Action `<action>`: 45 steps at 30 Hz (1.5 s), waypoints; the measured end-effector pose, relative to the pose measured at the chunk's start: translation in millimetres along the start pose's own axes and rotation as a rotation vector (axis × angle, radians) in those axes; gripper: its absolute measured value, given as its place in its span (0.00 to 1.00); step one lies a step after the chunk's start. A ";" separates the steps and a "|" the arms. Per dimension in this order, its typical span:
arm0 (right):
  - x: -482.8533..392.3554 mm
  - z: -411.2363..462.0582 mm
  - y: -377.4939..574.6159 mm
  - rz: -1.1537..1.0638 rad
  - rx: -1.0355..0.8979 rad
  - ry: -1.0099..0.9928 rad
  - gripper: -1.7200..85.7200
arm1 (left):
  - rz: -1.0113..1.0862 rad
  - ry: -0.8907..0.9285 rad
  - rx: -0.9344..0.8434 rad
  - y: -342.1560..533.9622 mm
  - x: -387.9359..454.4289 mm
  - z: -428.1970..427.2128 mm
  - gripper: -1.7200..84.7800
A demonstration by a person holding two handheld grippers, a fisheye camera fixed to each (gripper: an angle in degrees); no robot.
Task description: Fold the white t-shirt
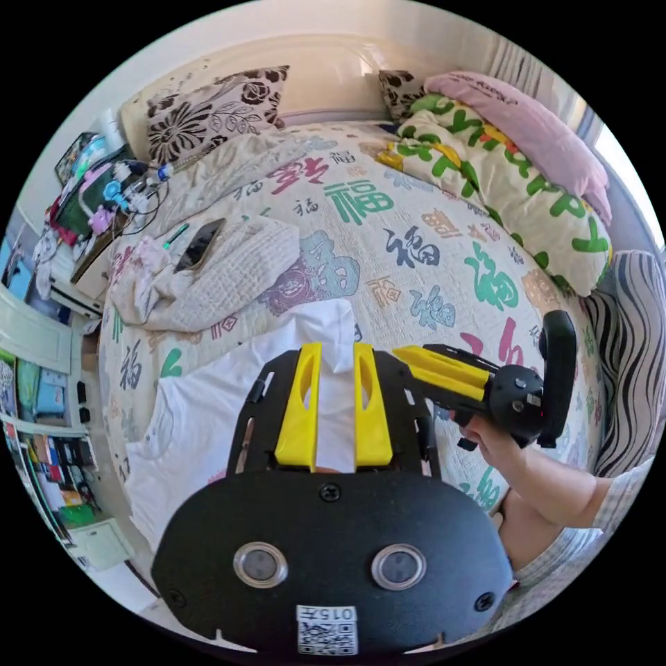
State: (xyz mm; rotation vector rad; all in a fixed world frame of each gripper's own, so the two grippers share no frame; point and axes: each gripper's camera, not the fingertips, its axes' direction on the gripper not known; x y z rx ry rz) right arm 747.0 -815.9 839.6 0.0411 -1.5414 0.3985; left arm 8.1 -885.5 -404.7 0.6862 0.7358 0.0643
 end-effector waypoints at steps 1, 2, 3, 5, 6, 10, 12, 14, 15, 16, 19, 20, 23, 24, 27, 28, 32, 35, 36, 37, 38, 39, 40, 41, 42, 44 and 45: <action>4.3 3.9 -5.0 -0.008 -0.034 -0.011 0.09 | 0.043 -0.027 -0.046 -24.1 7.4 19.5 0.11; 6.9 4.3 -7.6 -0.003 -0.039 -0.012 0.08 | 0.061 -0.041 -0.065 -34.7 10.5 28.7 0.11; 13.1 0.7 -14.3 0.019 -0.038 -0.029 0.06 | 0.098 -0.073 -0.101 -53.5 15.7 46.4 0.10; 21.9 -4.9 -26.7 0.036 -0.074 -0.073 0.02 | 0.149 -0.138 -0.168 -78.0 18.8 71.2 0.08; 27.5 -9.4 -31.8 0.048 -0.082 -0.113 0.02 | 0.146 -0.189 -0.178 -92.2 14.8 80.2 0.06; 46.3 -24.0 -47.0 0.125 -0.061 -0.221 0.01 | 0.001 -0.068 -0.075 -133.5 -25.1 73.5 0.04; 49.9 -33.2 -57.0 0.127 -0.030 -0.194 0.01 | -0.038 -0.056 -0.072 -143.8 -42.1 75.0 0.04; 52.4 -45.1 -64.9 0.138 0.027 -0.169 0.01 | -0.062 -0.030 -0.053 -149.0 -57.6 77.9 0.04; 53.3 -51.8 -69.8 0.142 0.059 -0.182 0.02 | -0.085 0.011 -0.040 -151.2 -67.5 80.0 0.04; 52.5 -54.9 -75.7 0.127 0.061 -0.216 0.04 | -0.109 0.068 -0.028 -153.1 -76.7 82.1 0.05; 40.8 -42.8 -93.4 0.041 -0.072 -0.284 0.10 | -0.156 0.149 -0.025 -159.1 -95.5 87.2 0.08; 38.1 -38.1 -96.7 0.033 -0.116 -0.296 0.10 | -0.159 0.156 -0.036 -160.8 -98.5 88.8 0.08; 32.5 -40.5 -104.4 0.041 -0.106 -0.292 0.05 | -0.160 0.147 -0.054 -169.4 -109.8 91.9 0.07; 33.7 -45.0 -107.4 0.048 -0.100 -0.302 0.04 | -0.159 0.141 -0.057 -173.8 -114.0 92.7 0.06; 43.4 -60.4 -114.7 0.074 -0.056 -0.305 0.02 | -0.144 0.131 -0.062 -186.4 -125.0 93.4 0.03; 45.8 -64.0 -118.2 0.076 -0.058 -0.346 0.02 | -0.135 0.139 -0.065 -191.0 -129.8 92.6 0.03; 35.5 -78.5 -127.4 0.013 -0.016 -0.351 0.02 | -0.141 0.136 -0.022 -194.2 -148.6 78.9 0.02; 11.2 -92.4 -134.6 -0.107 0.032 -0.315 0.02 | -0.198 0.125 0.103 -181.1 -175.5 51.6 0.02; -2.0 -96.9 -136.8 -0.177 0.042 -0.304 0.02 | -0.252 0.151 0.173 -169.0 -190.1 38.3 0.02; -15.8 -99.8 -138.2 -0.247 0.040 -0.296 0.02 | -0.314 0.179 0.250 -152.1 -206.0 25.3 0.02; -22.7 -100.7 -138.6 -0.281 0.036 -0.298 0.02 | -0.346 0.190 0.286 -142.2 -214.2 19.4 0.02; -36.5 -101.6 -138.5 -0.347 0.029 -0.315 0.02 | -0.409 0.204 0.350 -120.2 -230.2 9.3 0.03; -50.4 -100.9 -137.3 -0.411 0.015 -0.339 0.03 | -0.474 0.211 0.409 -94.4 -246.1 1.5 0.03; -57.4 -99.7 -136.2 -0.444 0.005 -0.350 0.03 | -0.507 0.213 0.432 -80.7 -253.9 -1.0 0.03; -71.7 -95.4 -133.3 -0.512 -0.030 -0.361 0.03 | -0.582 0.220 0.459 -52.3 -268.9 -2.4 0.03; -93.6 -83.0 -125.8 -0.632 -0.132 -0.338 0.04 | -0.713 0.261 0.453 -9.8 -288.8 7.2 0.04; -105.3 -72.8 -117.7 -0.721 -0.213 -0.317 0.05 | -0.801 0.300 0.412 16.3 -300.4 19.3 0.05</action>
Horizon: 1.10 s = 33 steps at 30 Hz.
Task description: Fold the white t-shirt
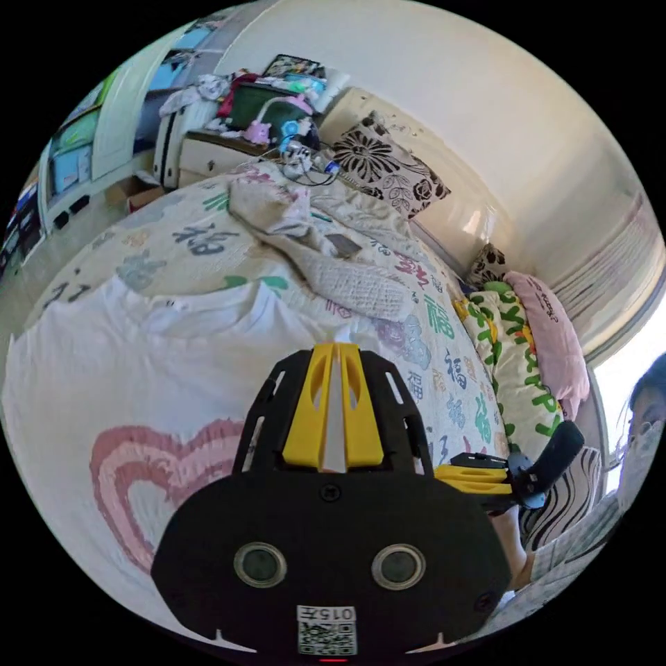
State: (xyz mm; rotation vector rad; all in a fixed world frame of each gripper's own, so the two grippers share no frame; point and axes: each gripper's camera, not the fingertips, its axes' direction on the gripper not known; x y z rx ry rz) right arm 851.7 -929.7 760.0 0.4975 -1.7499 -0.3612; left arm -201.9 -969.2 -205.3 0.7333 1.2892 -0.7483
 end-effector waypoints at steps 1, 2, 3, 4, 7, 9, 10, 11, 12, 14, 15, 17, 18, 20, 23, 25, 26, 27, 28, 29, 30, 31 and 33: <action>-5.8 9.7 -0.5 -0.036 -0.072 0.003 0.06 | -0.098 -0.039 -0.033 9.6 -26.3 -4.0 0.06; -7.1 11.3 -0.7 -0.038 -0.091 0.006 0.06 | -0.148 -0.069 -0.035 13.9 -37.5 -8.0 0.07; -7.7 7.8 -0.9 -0.044 -0.086 -0.006 0.07 | -0.223 -0.094 -0.001 20.6 -54.3 -19.5 0.08; -4.6 -0.6 -1.3 -0.033 -0.044 -0.040 0.07 | -0.247 -0.074 0.052 23.6 -63.0 -31.3 0.08; 9.6 -19.9 -4.1 0.068 0.129 -0.084 0.07 | -0.176 -0.062 0.074 12.1 -59.8 -44.7 0.10; 11.1 -16.6 -7.4 0.118 0.183 -0.033 0.07 | -0.088 -0.058 0.055 -1.6 -48.6 -41.5 0.11; 7.8 -6.1 -12.6 0.113 0.144 -0.001 0.08 | -0.040 -0.062 0.018 -11.8 -41.1 -33.7 0.12; 5.6 0.1 -15.6 0.107 0.113 0.009 0.08 | -0.018 -0.065 -0.002 -16.8 -37.6 -28.6 0.12; -0.1 12.8 -20.7 0.087 0.053 0.030 0.08 | 0.011 -0.081 -0.042 -25.8 -32.3 -17.0 0.12; -9.4 28.8 -25.4 0.054 -0.011 0.092 0.07 | 0.040 -0.125 -0.091 -37.0 -27.7 0.8 0.11; -14.0 37.5 -27.6 0.042 -0.061 0.152 0.04 | 0.060 -0.171 -0.133 -42.9 -26.1 12.5 0.09; -20.2 44.6 -30.1 -0.018 -0.146 0.211 0.02 | 0.094 -0.243 -0.152 -50.2 -23.2 20.1 0.05; -23.5 44.0 -30.2 -0.074 -0.173 0.217 0.01 | 0.103 -0.233 -0.140 -55.4 -21.7 18.2 0.04; -22.5 41.6 -30.5 -0.118 -0.219 0.165 0.01 | 0.081 -0.222 -0.127 -61.5 -21.6 10.6 0.04; -12.9 38.8 -32.4 -0.129 -0.272 0.027 0.01 | 0.082 -0.318 -0.232 -66.8 -25.2 4.8 0.05; -0.8 28.3 -35.8 -0.094 -0.219 -0.121 0.02 | 0.111 -0.314 -0.329 -73.3 -24.9 4.1 0.10; 3.0 23.5 -36.6 -0.075 -0.176 -0.148 0.02 | 0.117 -0.305 -0.330 -76.1 -23.2 2.2 0.12; 11.3 12.7 -38.4 -0.018 -0.063 -0.171 0.04 | 0.137 -0.280 -0.306 -83.0 -17.9 -2.6 0.14; 15.5 4.0 -40.2 0.013 0.047 -0.164 0.08 | 0.168 -0.247 -0.263 -90.5 -11.1 -6.6 0.15; 15.0 1.7 -41.2 0.015 0.088 -0.137 0.08 | 0.181 -0.234 -0.240 -94.4 -8.0 -7.3 0.15; 9.3 3.6 -44.4 -0.002 0.115 -0.044 0.10 | 0.196 -0.220 -0.210 -102.5 -3.2 -4.3 0.15; 0.3 14.7 -49.2 -0.045 0.061 0.049 0.10 | 0.195 -0.203 -0.222 -110.8 -0.2 5.5 0.15; -12.3 39.8 -55.3 -0.113 -0.077 0.113 0.10 | 0.199 -0.192 -0.294 -121.0 2.9 28.3 0.13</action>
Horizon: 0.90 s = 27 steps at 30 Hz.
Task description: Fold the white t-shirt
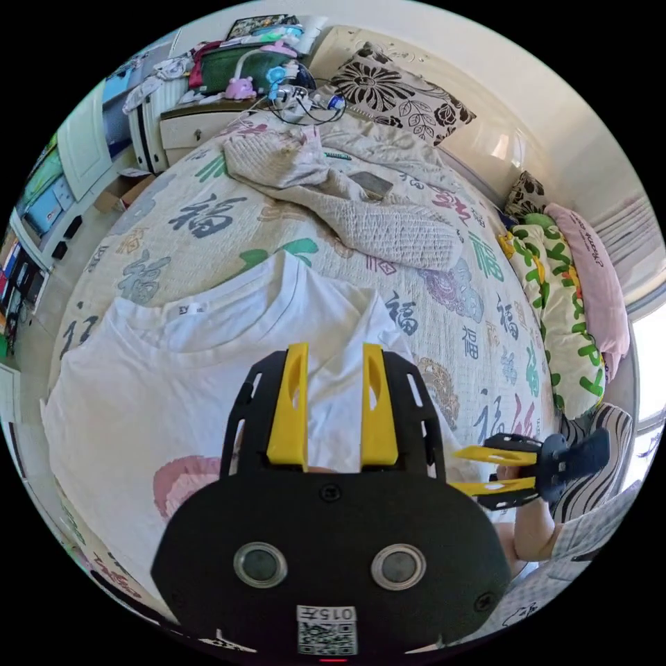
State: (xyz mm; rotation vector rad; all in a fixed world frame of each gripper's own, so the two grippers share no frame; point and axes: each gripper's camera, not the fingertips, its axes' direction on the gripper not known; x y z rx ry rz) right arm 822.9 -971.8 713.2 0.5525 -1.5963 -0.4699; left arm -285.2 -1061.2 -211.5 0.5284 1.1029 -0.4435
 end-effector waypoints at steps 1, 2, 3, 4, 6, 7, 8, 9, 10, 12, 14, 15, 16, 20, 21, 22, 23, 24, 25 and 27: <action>-7.2 12.1 -2.9 -0.026 -0.058 0.033 0.08 | 0.005 -0.020 -0.046 -9.2 2.5 12.3 0.11; -9.9 15.8 -3.7 -0.030 -0.074 0.065 0.05 | 0.012 -0.034 -0.061 -13.0 3.8 16.8 0.09; -13.6 16.5 -5.3 -0.043 -0.073 0.111 0.03 | 0.030 -0.074 -0.055 -19.0 6.0 19.6 0.06; -14.4 15.3 -7.0 -0.074 -0.093 0.087 0.02 | 0.038 -0.070 -0.020 -23.3 6.0 17.3 0.05; -10.4 12.9 -8.0 -0.080 -0.101 0.059 0.02 | 0.012 -0.032 0.002 -27.5 2.1 14.7 0.04; -6.1 12.5 -7.9 -0.074 -0.103 0.029 0.02 | 0.013 -0.030 -0.010 -28.4 0.8 15.0 0.05; -3.8 12.2 -8.0 -0.067 -0.104 0.015 0.03 | 0.018 -0.039 -0.016 -28.1 0.6 15.0 0.05; 1.5 9.2 -8.6 -0.044 -0.093 -0.027 0.04 | 0.023 -0.038 -0.019 -26.9 -0.4 13.7 0.07; 9.5 1.9 -8.9 -0.005 -0.049 -0.093 0.06 | 0.016 -0.014 -0.007 -24.5 -2.7 9.0 0.10; 30.1 -12.9 -7.0 0.137 0.075 -0.173 0.09 | 0.003 0.025 0.033 -19.0 -6.5 -2.7 0.12; 51.2 -21.0 -1.8 0.296 0.170 -0.192 0.10 | 0.024 0.070 0.077 -14.2 -6.0 -14.9 0.12; 57.9 -20.1 1.6 0.350 0.198 -0.168 0.10 | 0.045 0.074 0.089 -13.8 -2.8 -19.5 0.12; 59.9 -13.0 1.9 0.372 0.168 -0.144 0.11 | 0.075 0.067 0.086 -15.5 2.2 -19.7 0.12; 54.3 12.1 -8.0 0.377 0.023 -0.127 0.06 | 0.141 0.016 0.001 -28.7 18.3 0.6 0.07; 52.9 12.4 -9.1 0.379 0.026 -0.111 0.03 | 0.148 0.016 0.013 -32.4 21.9 4.0 0.04; 55.3 13.7 -9.0 0.406 0.017 -0.111 0.02 | 0.116 0.035 0.059 -35.8 23.0 3.1 0.03; 56.9 14.4 -8.2 0.420 0.015 -0.117 0.02 | 0.095 0.046 0.081 -37.5 23.1 2.0 0.03; 60.4 15.6 -5.7 0.443 0.027 -0.150 0.02 | 0.058 0.067 0.117 -41.1 22.9 -0.1 0.03; 63.0 17.4 -3.7 0.463 0.036 -0.178 0.02 | 0.025 0.067 0.127 -44.2 22.2 -0.1 0.03; 61.8 19.1 -3.8 0.455 0.042 -0.186 0.03 | 0.008 0.048 0.100 -46.9 20.9 1.5 0.03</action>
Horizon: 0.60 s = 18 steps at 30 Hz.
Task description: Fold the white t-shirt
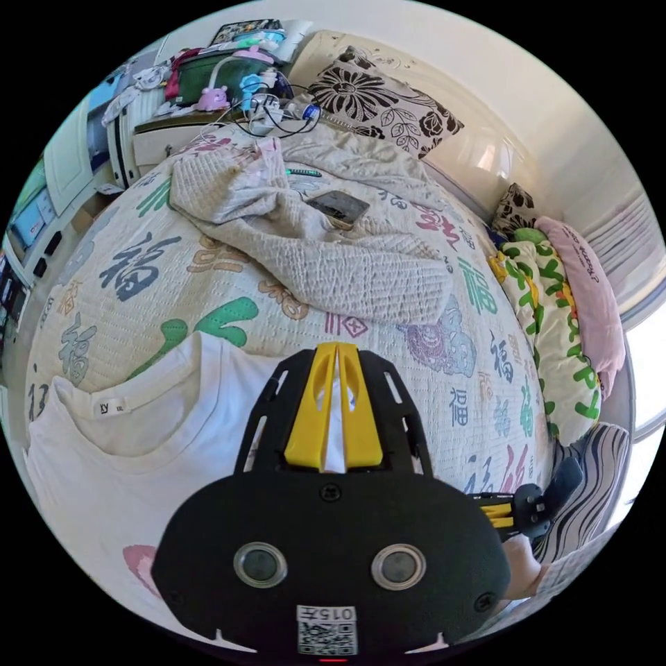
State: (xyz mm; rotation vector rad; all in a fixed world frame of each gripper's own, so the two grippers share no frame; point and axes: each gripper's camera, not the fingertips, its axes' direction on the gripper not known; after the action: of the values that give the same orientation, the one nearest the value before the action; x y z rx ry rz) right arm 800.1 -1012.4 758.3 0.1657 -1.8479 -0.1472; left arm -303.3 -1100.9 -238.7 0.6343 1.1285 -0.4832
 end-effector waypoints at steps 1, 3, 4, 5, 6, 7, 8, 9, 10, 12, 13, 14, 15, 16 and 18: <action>-3.5 0.6 -0.1 -0.023 -0.005 0.024 0.04 | -0.012 -0.019 0.002 1.6 -1.8 -3.7 0.04; -8.9 -3.9 1.0 -0.061 0.030 0.061 0.07 | -0.014 0.006 0.012 9.1 -5.5 -14.9 0.07; -13.6 -9.4 1.9 -0.095 0.082 0.066 0.09 | 0.004 0.028 0.002 17.1 -7.3 -22.9 0.09; -16.6 -11.6 2.1 -0.117 0.106 0.062 0.10 | 0.022 0.033 -0.004 21.9 -7.5 -26.8 0.10; -24.9 -13.2 1.4 -0.168 0.131 0.047 0.11 | 0.075 0.014 -0.021 31.8 -6.6 -32.8 0.10; -35.7 -9.5 0.0 -0.226 0.128 0.042 0.11 | 0.121 -0.045 -0.050 39.9 -5.4 -34.7 0.10; -41.4 -5.4 -0.8 -0.253 0.113 0.047 0.12 | 0.142 -0.073 -0.068 42.8 -4.8 -33.8 0.10; -52.4 6.6 -2.0 -0.307 0.063 0.065 0.11 | 0.167 -0.106 -0.109 45.8 -4.2 -29.8 0.09; -60.6 21.1 -1.5 -0.346 -0.001 0.095 0.08 | 0.177 -0.102 -0.136 45.8 -3.4 -25.5 0.06; -68.1 41.2 2.2 -0.381 -0.086 0.155 0.02 | 0.190 -0.097 -0.148 43.1 -1.1 -19.7 0.04; -71.1 47.6 4.9 -0.393 -0.096 0.179 0.02 | 0.181 -0.090 -0.161 40.1 -0.6 -15.3 0.03; -72.6 47.6 5.6 -0.398 -0.089 0.177 0.01 | 0.175 -0.083 -0.162 38.9 -0.5 -13.7 0.03; -75.0 47.7 5.8 -0.415 -0.101 0.164 0.01 | 0.167 -0.079 -0.153 37.6 0.2 -13.1 0.03; -75.8 49.8 6.0 -0.424 -0.125 0.158 0.01 | 0.172 -0.083 -0.152 37.8 1.4 -13.7 0.03; -75.0 53.7 6.9 -0.411 -0.127 0.135 0.01 | 0.195 -0.101 -0.158 42.2 3.0 -16.3 0.04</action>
State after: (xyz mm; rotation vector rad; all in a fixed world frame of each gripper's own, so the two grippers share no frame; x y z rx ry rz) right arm 769.0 -990.6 673.9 0.4555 -1.6455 -0.5249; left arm -285.8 -1059.1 -236.9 0.5692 0.9873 -0.2529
